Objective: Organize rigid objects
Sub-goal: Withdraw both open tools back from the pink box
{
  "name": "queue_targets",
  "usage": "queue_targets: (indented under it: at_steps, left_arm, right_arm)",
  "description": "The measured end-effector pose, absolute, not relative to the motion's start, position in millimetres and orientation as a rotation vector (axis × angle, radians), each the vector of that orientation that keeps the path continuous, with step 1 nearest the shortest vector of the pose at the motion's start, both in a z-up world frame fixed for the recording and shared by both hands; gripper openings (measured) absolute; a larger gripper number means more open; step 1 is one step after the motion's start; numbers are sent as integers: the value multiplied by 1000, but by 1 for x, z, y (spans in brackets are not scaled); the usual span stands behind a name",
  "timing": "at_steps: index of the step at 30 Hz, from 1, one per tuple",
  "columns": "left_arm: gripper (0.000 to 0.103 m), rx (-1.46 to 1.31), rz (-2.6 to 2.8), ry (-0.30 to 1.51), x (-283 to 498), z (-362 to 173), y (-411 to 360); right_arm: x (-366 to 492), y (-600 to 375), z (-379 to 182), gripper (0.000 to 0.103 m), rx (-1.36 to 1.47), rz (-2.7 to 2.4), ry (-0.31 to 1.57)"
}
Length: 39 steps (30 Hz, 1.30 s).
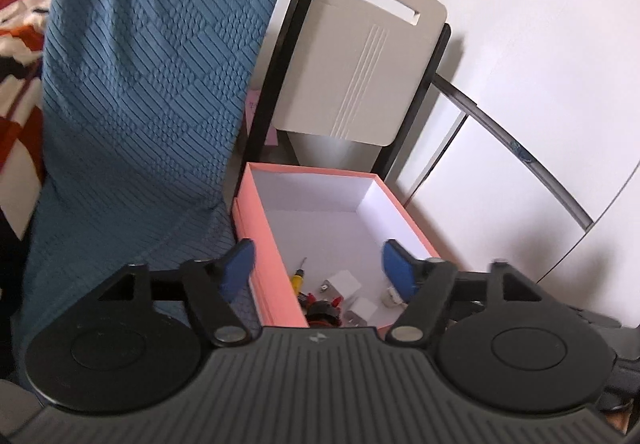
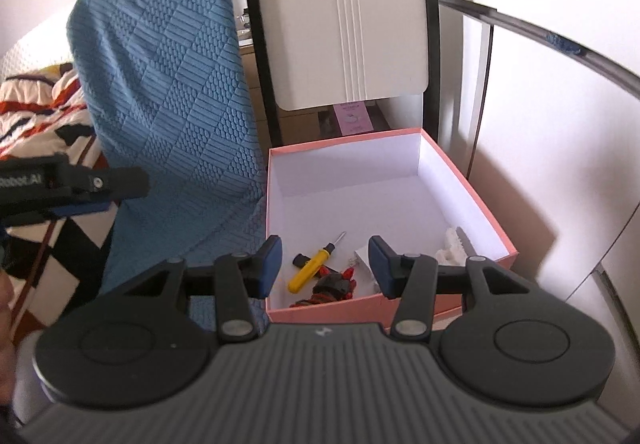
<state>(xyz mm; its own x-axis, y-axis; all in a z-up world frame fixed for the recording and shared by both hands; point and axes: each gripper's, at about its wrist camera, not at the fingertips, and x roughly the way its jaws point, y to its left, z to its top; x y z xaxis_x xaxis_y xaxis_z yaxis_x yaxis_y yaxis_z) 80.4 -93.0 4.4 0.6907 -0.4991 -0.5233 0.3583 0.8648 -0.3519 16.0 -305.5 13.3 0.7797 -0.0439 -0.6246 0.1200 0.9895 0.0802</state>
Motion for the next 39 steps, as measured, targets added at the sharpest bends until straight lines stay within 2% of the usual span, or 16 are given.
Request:
queue_targets:
  at_steps: [1,3,5,25,39]
  left_arm:
    - [90,-223,-484,636,75,6,-90]
    - [103,-218,-491,617,66,10,-84]
    - [103,-211,-490,608,58,11,-80]
    - [103,-114,-361,594,-19,21,-65]
    - [103,-141,-362,623,-21,14,-70]
  right_arm:
    - [13,-304,14,78,112,-93,665]
    - [5,-303,17,97,115,-87,646]
    - [0,-301,19,103,114,-75,642]
    - [-56,-283,28,103,139,-90,617]
    - [-63,-280,30,103,127,-95,612]
